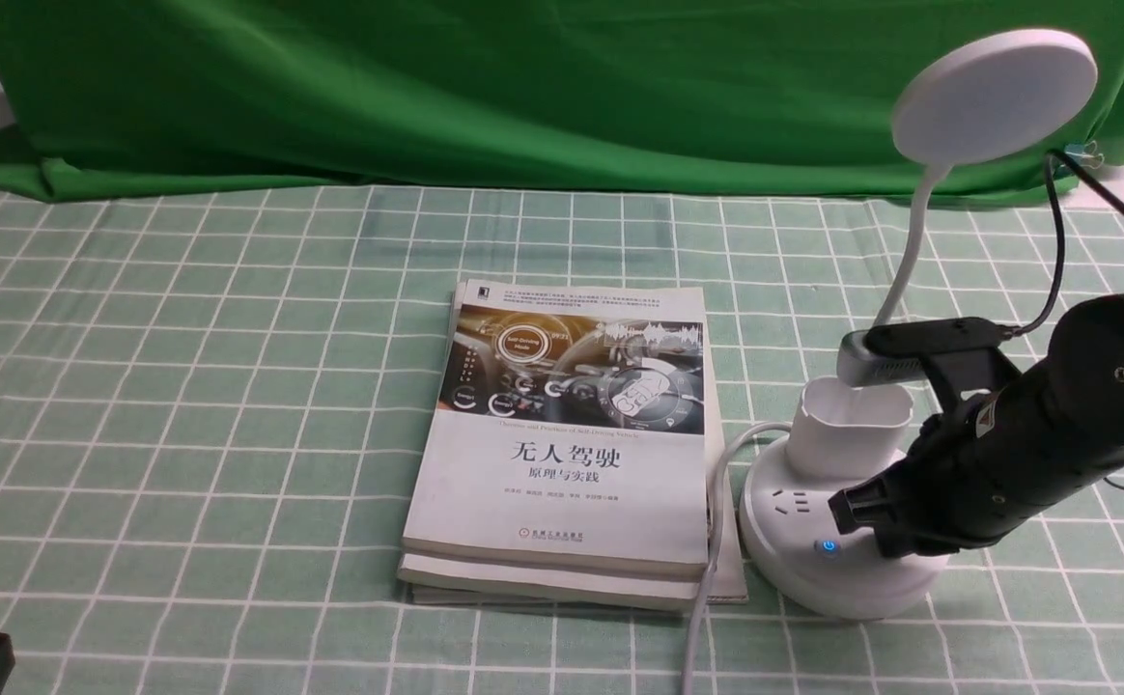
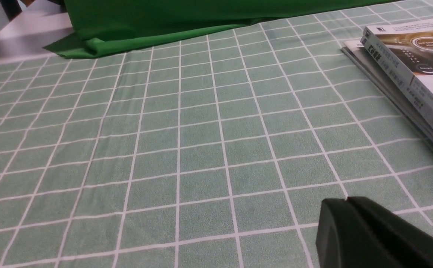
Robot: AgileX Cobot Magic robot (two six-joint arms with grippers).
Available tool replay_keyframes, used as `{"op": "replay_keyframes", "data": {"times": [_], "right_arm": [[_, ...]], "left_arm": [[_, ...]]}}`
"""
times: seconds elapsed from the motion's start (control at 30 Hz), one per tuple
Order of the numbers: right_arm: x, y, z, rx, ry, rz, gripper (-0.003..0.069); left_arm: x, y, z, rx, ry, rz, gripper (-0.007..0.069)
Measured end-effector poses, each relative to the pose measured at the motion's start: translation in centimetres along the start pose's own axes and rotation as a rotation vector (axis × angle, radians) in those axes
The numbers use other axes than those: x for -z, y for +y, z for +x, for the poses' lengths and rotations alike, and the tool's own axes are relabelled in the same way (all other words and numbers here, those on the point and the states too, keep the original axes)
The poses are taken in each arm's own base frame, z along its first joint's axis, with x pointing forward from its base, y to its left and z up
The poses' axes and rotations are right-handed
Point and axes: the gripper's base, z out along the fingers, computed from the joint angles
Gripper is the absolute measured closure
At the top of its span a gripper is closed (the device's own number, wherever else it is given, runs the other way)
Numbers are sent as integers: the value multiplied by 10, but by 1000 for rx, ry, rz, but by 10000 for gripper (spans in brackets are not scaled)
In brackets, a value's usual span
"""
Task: Turn off the desk lamp on the blue coffee tablecloth by hand.
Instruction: 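Press the power button on the lamp base to turn the lamp off with the right gripper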
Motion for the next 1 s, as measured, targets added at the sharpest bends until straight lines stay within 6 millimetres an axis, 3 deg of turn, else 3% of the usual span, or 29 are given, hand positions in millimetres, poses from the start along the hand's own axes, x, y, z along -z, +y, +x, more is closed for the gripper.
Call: {"op": "replay_keyframes", "data": {"times": [0.2, 0.3, 0.47, 0.7, 1.0], "right_arm": [[24, 1, -2, 4, -85, -5, 623], [27, 2, -2, 5, -95, -5, 623], [21, 1, -1, 3, -74, -4, 623], [-5, 0, 0, -3, 11, 1, 623], [-1, 0, -3, -3, -27, 1, 623]], "left_arm": [[0, 0, 0, 0, 0, 0, 624], [0, 0, 0, 0, 0, 0, 624], [0, 0, 0, 0, 0, 0, 624], [0, 0, 0, 0, 0, 0, 624], [0, 0, 0, 0, 0, 0, 624]]}}
